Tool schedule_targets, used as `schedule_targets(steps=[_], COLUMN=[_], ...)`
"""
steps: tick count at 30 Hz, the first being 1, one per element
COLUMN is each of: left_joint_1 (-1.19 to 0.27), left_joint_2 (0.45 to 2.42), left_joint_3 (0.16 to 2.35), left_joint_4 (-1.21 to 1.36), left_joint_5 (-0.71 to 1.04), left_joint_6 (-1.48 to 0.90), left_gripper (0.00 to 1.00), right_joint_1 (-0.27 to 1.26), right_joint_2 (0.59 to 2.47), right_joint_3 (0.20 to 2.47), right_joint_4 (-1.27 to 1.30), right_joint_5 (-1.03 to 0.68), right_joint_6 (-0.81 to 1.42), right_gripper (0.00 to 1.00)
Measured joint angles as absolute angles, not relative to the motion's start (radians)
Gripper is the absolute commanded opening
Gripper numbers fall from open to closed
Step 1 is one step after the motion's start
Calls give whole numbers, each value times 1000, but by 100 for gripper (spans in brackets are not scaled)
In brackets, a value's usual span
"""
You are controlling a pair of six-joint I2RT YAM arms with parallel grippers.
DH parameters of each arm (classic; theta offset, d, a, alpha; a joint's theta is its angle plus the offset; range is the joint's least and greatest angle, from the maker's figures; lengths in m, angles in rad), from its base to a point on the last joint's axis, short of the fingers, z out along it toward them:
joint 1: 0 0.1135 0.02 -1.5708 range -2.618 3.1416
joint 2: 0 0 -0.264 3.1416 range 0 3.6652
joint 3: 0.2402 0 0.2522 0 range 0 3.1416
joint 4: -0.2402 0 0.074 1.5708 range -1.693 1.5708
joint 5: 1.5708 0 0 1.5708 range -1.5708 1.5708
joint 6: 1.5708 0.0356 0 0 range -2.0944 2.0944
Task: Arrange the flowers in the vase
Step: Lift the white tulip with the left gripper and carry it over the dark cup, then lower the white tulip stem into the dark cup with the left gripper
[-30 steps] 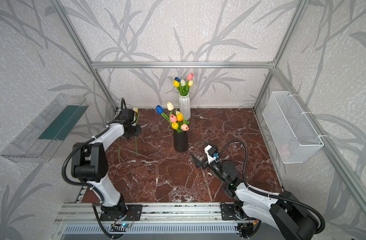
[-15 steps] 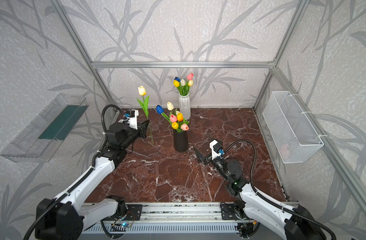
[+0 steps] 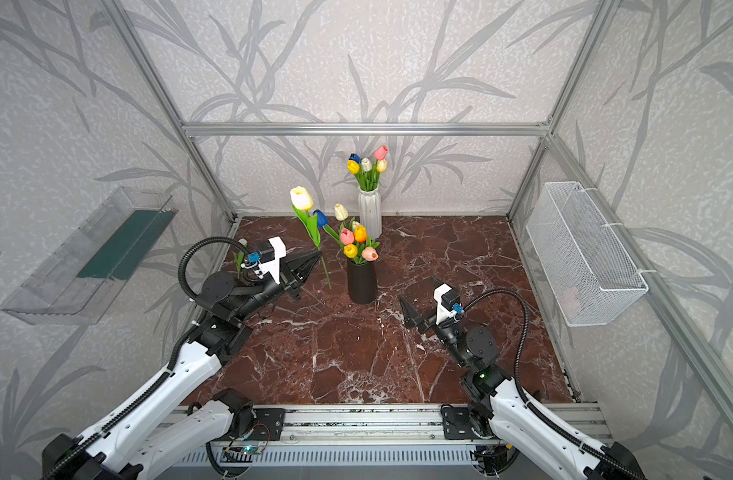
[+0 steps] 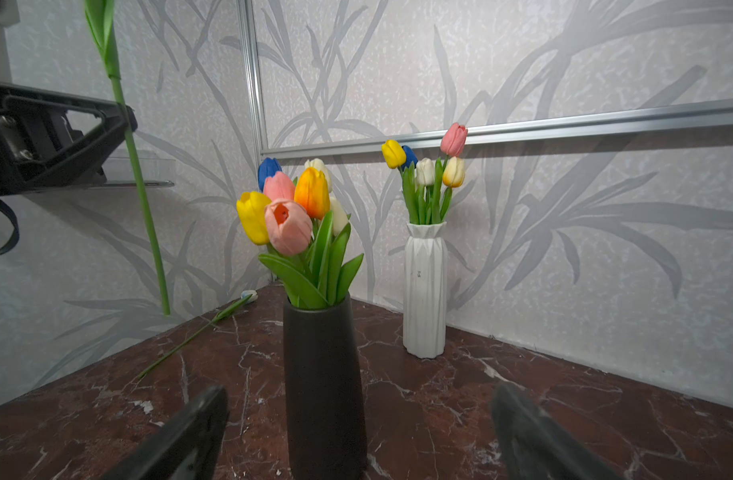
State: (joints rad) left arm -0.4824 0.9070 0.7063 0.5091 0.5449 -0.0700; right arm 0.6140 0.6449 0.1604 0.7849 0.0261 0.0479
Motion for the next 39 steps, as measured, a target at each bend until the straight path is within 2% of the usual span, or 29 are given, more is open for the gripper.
schedule_targets(steps=[7, 16, 22, 39], left_joint_1=[-587, -585, -553, -490], left_joint_2=[1022, 1243, 1384, 1494], left_joint_3=[712, 725, 813, 917], left_joint_4=[601, 852, 957, 994], left_joint_5=[541, 428, 389, 398], left_joint_6=[-44, -44, -44, -26], left_gripper=[0, 0, 0, 0], right_joint_1=[614, 614, 614, 614], right_joint_2=[637, 674, 674, 667], right_joint_3=[135, 126, 126, 126], right_joint_4=[798, 837, 848, 848], right_joint_5=[28, 26, 26, 26], right_joint_6=[47, 47, 41, 27], right_gripper=[99, 99, 99, 99])
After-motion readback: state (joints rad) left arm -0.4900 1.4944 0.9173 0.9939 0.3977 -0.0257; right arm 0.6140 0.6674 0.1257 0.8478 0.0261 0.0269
